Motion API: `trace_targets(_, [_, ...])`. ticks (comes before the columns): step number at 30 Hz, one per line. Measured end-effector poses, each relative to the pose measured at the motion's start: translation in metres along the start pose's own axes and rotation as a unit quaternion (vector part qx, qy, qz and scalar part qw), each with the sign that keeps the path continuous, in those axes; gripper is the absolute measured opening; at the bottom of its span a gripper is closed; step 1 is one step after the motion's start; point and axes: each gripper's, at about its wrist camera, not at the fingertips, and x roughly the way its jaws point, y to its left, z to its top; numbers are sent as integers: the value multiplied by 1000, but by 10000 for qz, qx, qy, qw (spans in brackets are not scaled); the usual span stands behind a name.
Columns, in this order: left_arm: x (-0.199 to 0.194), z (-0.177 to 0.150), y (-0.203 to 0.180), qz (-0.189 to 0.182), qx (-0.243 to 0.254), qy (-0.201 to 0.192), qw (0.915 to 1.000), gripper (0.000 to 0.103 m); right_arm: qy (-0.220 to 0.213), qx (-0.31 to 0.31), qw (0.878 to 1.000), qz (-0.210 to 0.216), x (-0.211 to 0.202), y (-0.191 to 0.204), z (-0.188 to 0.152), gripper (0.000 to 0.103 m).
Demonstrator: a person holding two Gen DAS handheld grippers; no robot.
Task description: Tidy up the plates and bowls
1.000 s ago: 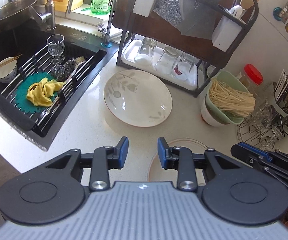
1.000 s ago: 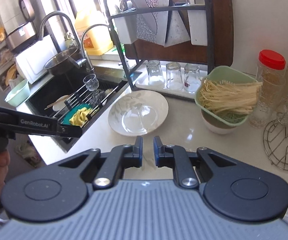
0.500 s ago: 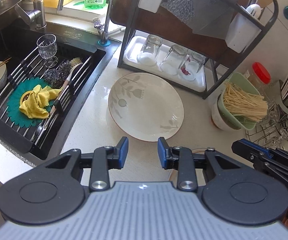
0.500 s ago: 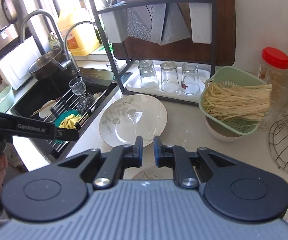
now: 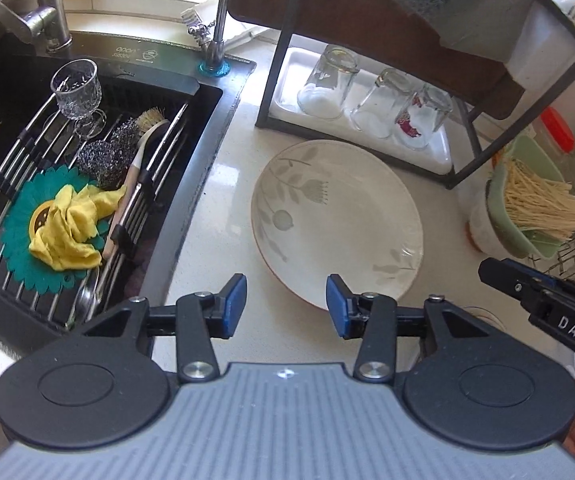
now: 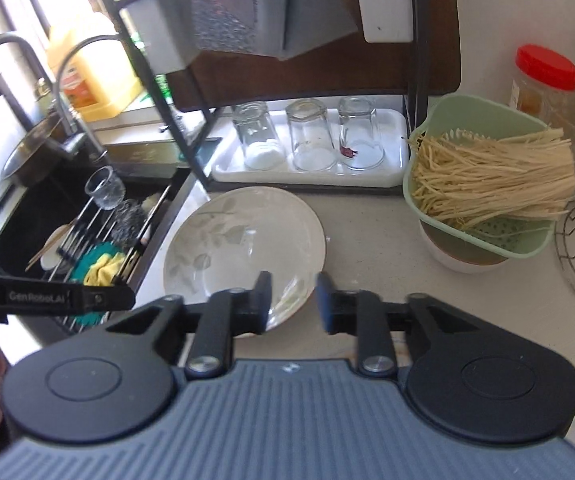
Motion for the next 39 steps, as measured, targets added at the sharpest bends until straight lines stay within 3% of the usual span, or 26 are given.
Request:
trace_targets(14, [83,61,23,-212,296,697,9969,50,484,655,9961,-338,79,-7,12,30])
trace_targets(18, [93,74,22,-254,572,694,9956,50,545,698,9941,-625,94,-7,15,30])
trace_targets(25, [115,88,26,-366,687,877,9931,48,708,965,9900,-747,115,-14,19,23])
trace_targets(39, [133,94,25,-516,617,1112,9905,28,858,1125,9881,-609,131,-18,22,16])
